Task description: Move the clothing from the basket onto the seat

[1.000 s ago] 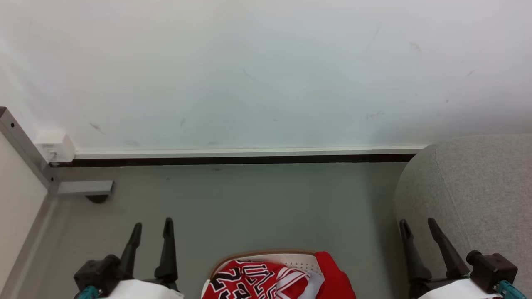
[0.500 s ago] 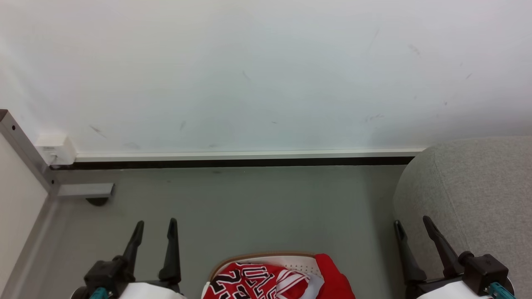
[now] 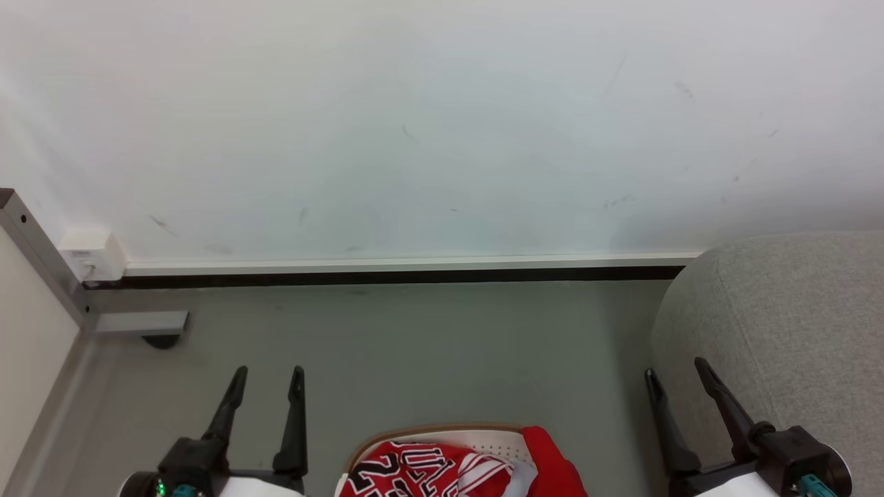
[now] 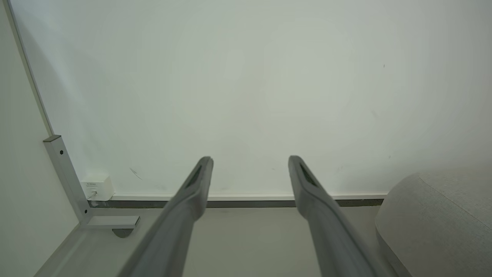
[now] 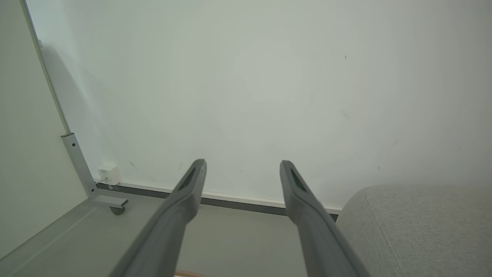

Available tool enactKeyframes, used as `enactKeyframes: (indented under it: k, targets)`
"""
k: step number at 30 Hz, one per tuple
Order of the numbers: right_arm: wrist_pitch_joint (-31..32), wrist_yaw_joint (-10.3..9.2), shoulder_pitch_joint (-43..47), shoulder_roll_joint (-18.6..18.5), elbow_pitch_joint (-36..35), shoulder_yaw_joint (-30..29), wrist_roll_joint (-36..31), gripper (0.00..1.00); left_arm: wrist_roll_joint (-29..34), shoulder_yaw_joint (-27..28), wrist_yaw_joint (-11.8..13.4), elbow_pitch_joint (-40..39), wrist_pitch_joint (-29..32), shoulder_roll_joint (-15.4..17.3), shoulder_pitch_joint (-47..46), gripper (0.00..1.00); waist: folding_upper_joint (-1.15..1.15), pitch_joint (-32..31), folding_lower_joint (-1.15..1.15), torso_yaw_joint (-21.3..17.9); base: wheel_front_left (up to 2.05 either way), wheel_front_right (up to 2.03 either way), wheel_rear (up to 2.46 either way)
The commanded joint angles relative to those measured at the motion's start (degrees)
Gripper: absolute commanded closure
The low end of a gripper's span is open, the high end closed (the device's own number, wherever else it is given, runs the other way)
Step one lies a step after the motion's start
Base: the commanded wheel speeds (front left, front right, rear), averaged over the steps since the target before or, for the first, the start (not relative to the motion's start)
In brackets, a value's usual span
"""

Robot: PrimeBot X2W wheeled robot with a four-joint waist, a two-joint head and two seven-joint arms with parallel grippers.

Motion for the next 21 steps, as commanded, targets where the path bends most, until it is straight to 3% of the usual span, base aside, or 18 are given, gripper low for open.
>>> enactKeyframes:
  k: [1,21]
  targets:
    - [-0.5,-0.12,-0.5,0.0,-0.3,0.2,-1.2,0.00,1.2,0.1,0.1,-0.4,-0.5,0.5,0.4,0.00,0.00,-0.1,0.00,0.0,0.00,0.00,0.00]
    - [-0.5,-0.12,-0.8,0.5,-0.6,0.2,-0.7,0.00,0.5,0.3,0.6,-0.3,-0.4,0.5,0.3,0.00,0.00,0.2,0.00,-0.8,0.00,0.00,0.00]
